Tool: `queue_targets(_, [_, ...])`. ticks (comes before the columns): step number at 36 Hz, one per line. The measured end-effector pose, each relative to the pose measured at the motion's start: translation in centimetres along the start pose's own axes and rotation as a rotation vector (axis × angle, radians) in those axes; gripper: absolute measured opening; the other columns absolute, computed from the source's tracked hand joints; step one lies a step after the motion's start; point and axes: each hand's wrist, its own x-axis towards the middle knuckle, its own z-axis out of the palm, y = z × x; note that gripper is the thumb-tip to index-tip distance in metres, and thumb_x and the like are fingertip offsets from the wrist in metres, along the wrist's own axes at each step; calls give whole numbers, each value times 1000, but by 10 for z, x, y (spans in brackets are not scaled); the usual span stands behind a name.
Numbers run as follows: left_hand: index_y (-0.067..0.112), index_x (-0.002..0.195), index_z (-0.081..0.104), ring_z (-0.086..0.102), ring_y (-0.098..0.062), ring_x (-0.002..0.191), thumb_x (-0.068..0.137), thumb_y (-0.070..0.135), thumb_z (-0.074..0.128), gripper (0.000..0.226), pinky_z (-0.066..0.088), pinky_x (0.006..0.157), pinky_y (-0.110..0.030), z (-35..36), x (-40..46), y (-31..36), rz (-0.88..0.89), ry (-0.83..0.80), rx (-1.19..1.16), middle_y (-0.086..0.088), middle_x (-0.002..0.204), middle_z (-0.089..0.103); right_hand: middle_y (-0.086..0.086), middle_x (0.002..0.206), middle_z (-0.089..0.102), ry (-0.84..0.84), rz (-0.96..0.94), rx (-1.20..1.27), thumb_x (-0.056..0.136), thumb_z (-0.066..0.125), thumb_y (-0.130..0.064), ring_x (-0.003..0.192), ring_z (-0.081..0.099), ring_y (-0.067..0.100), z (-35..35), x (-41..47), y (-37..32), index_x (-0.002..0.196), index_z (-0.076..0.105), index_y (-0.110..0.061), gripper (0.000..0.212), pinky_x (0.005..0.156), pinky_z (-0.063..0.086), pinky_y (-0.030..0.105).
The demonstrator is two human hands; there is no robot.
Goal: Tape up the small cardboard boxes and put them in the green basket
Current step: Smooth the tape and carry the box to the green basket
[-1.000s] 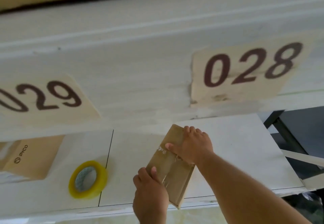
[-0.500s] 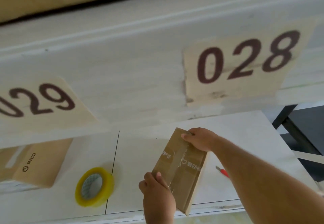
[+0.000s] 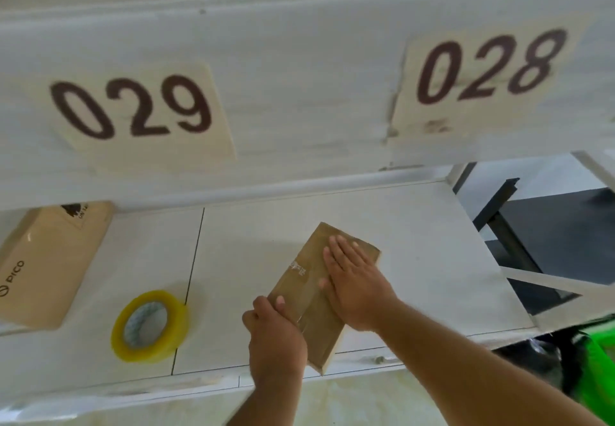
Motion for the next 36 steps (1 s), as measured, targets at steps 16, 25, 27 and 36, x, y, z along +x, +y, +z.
queue_targets(16, [12,111,42,63,-44,87,102,47,27,39,41,64,-37,-9,0,-3,15,-67,-80,-17,116,47,-12,162,36,-62,-185,384,106,12,-55,153,17,0,-7,-67,-51,157,38,-29,62,127,5,31])
queue_targets(25, [12,114,44,66,-41,84,99,50,24,45,42,58,-36,-6,-2,-3,28,-23,-23,-13,116,49,-5,170,-7,-26,76,61,101,10,-66,153,-17,10,5,-19,-17,163,2,-26,74,124,-11,37])
queue_targets(27, [14,115,43,66,-39,86,100,50,22,44,41,60,-35,-5,-1,-3,16,-32,-18,-11,115,48,-8,168,-19,-30,140,28,96,5,-74,153,-22,8,-2,-4,-7,162,-8,-24,85,126,-12,41])
queue_targets(36, [11,115,49,66,-35,81,88,59,12,67,48,60,-36,-3,1,-1,52,29,-83,-9,106,49,5,147,47,-37,474,138,64,26,-102,133,44,29,-31,35,3,154,27,-17,124,109,36,43])
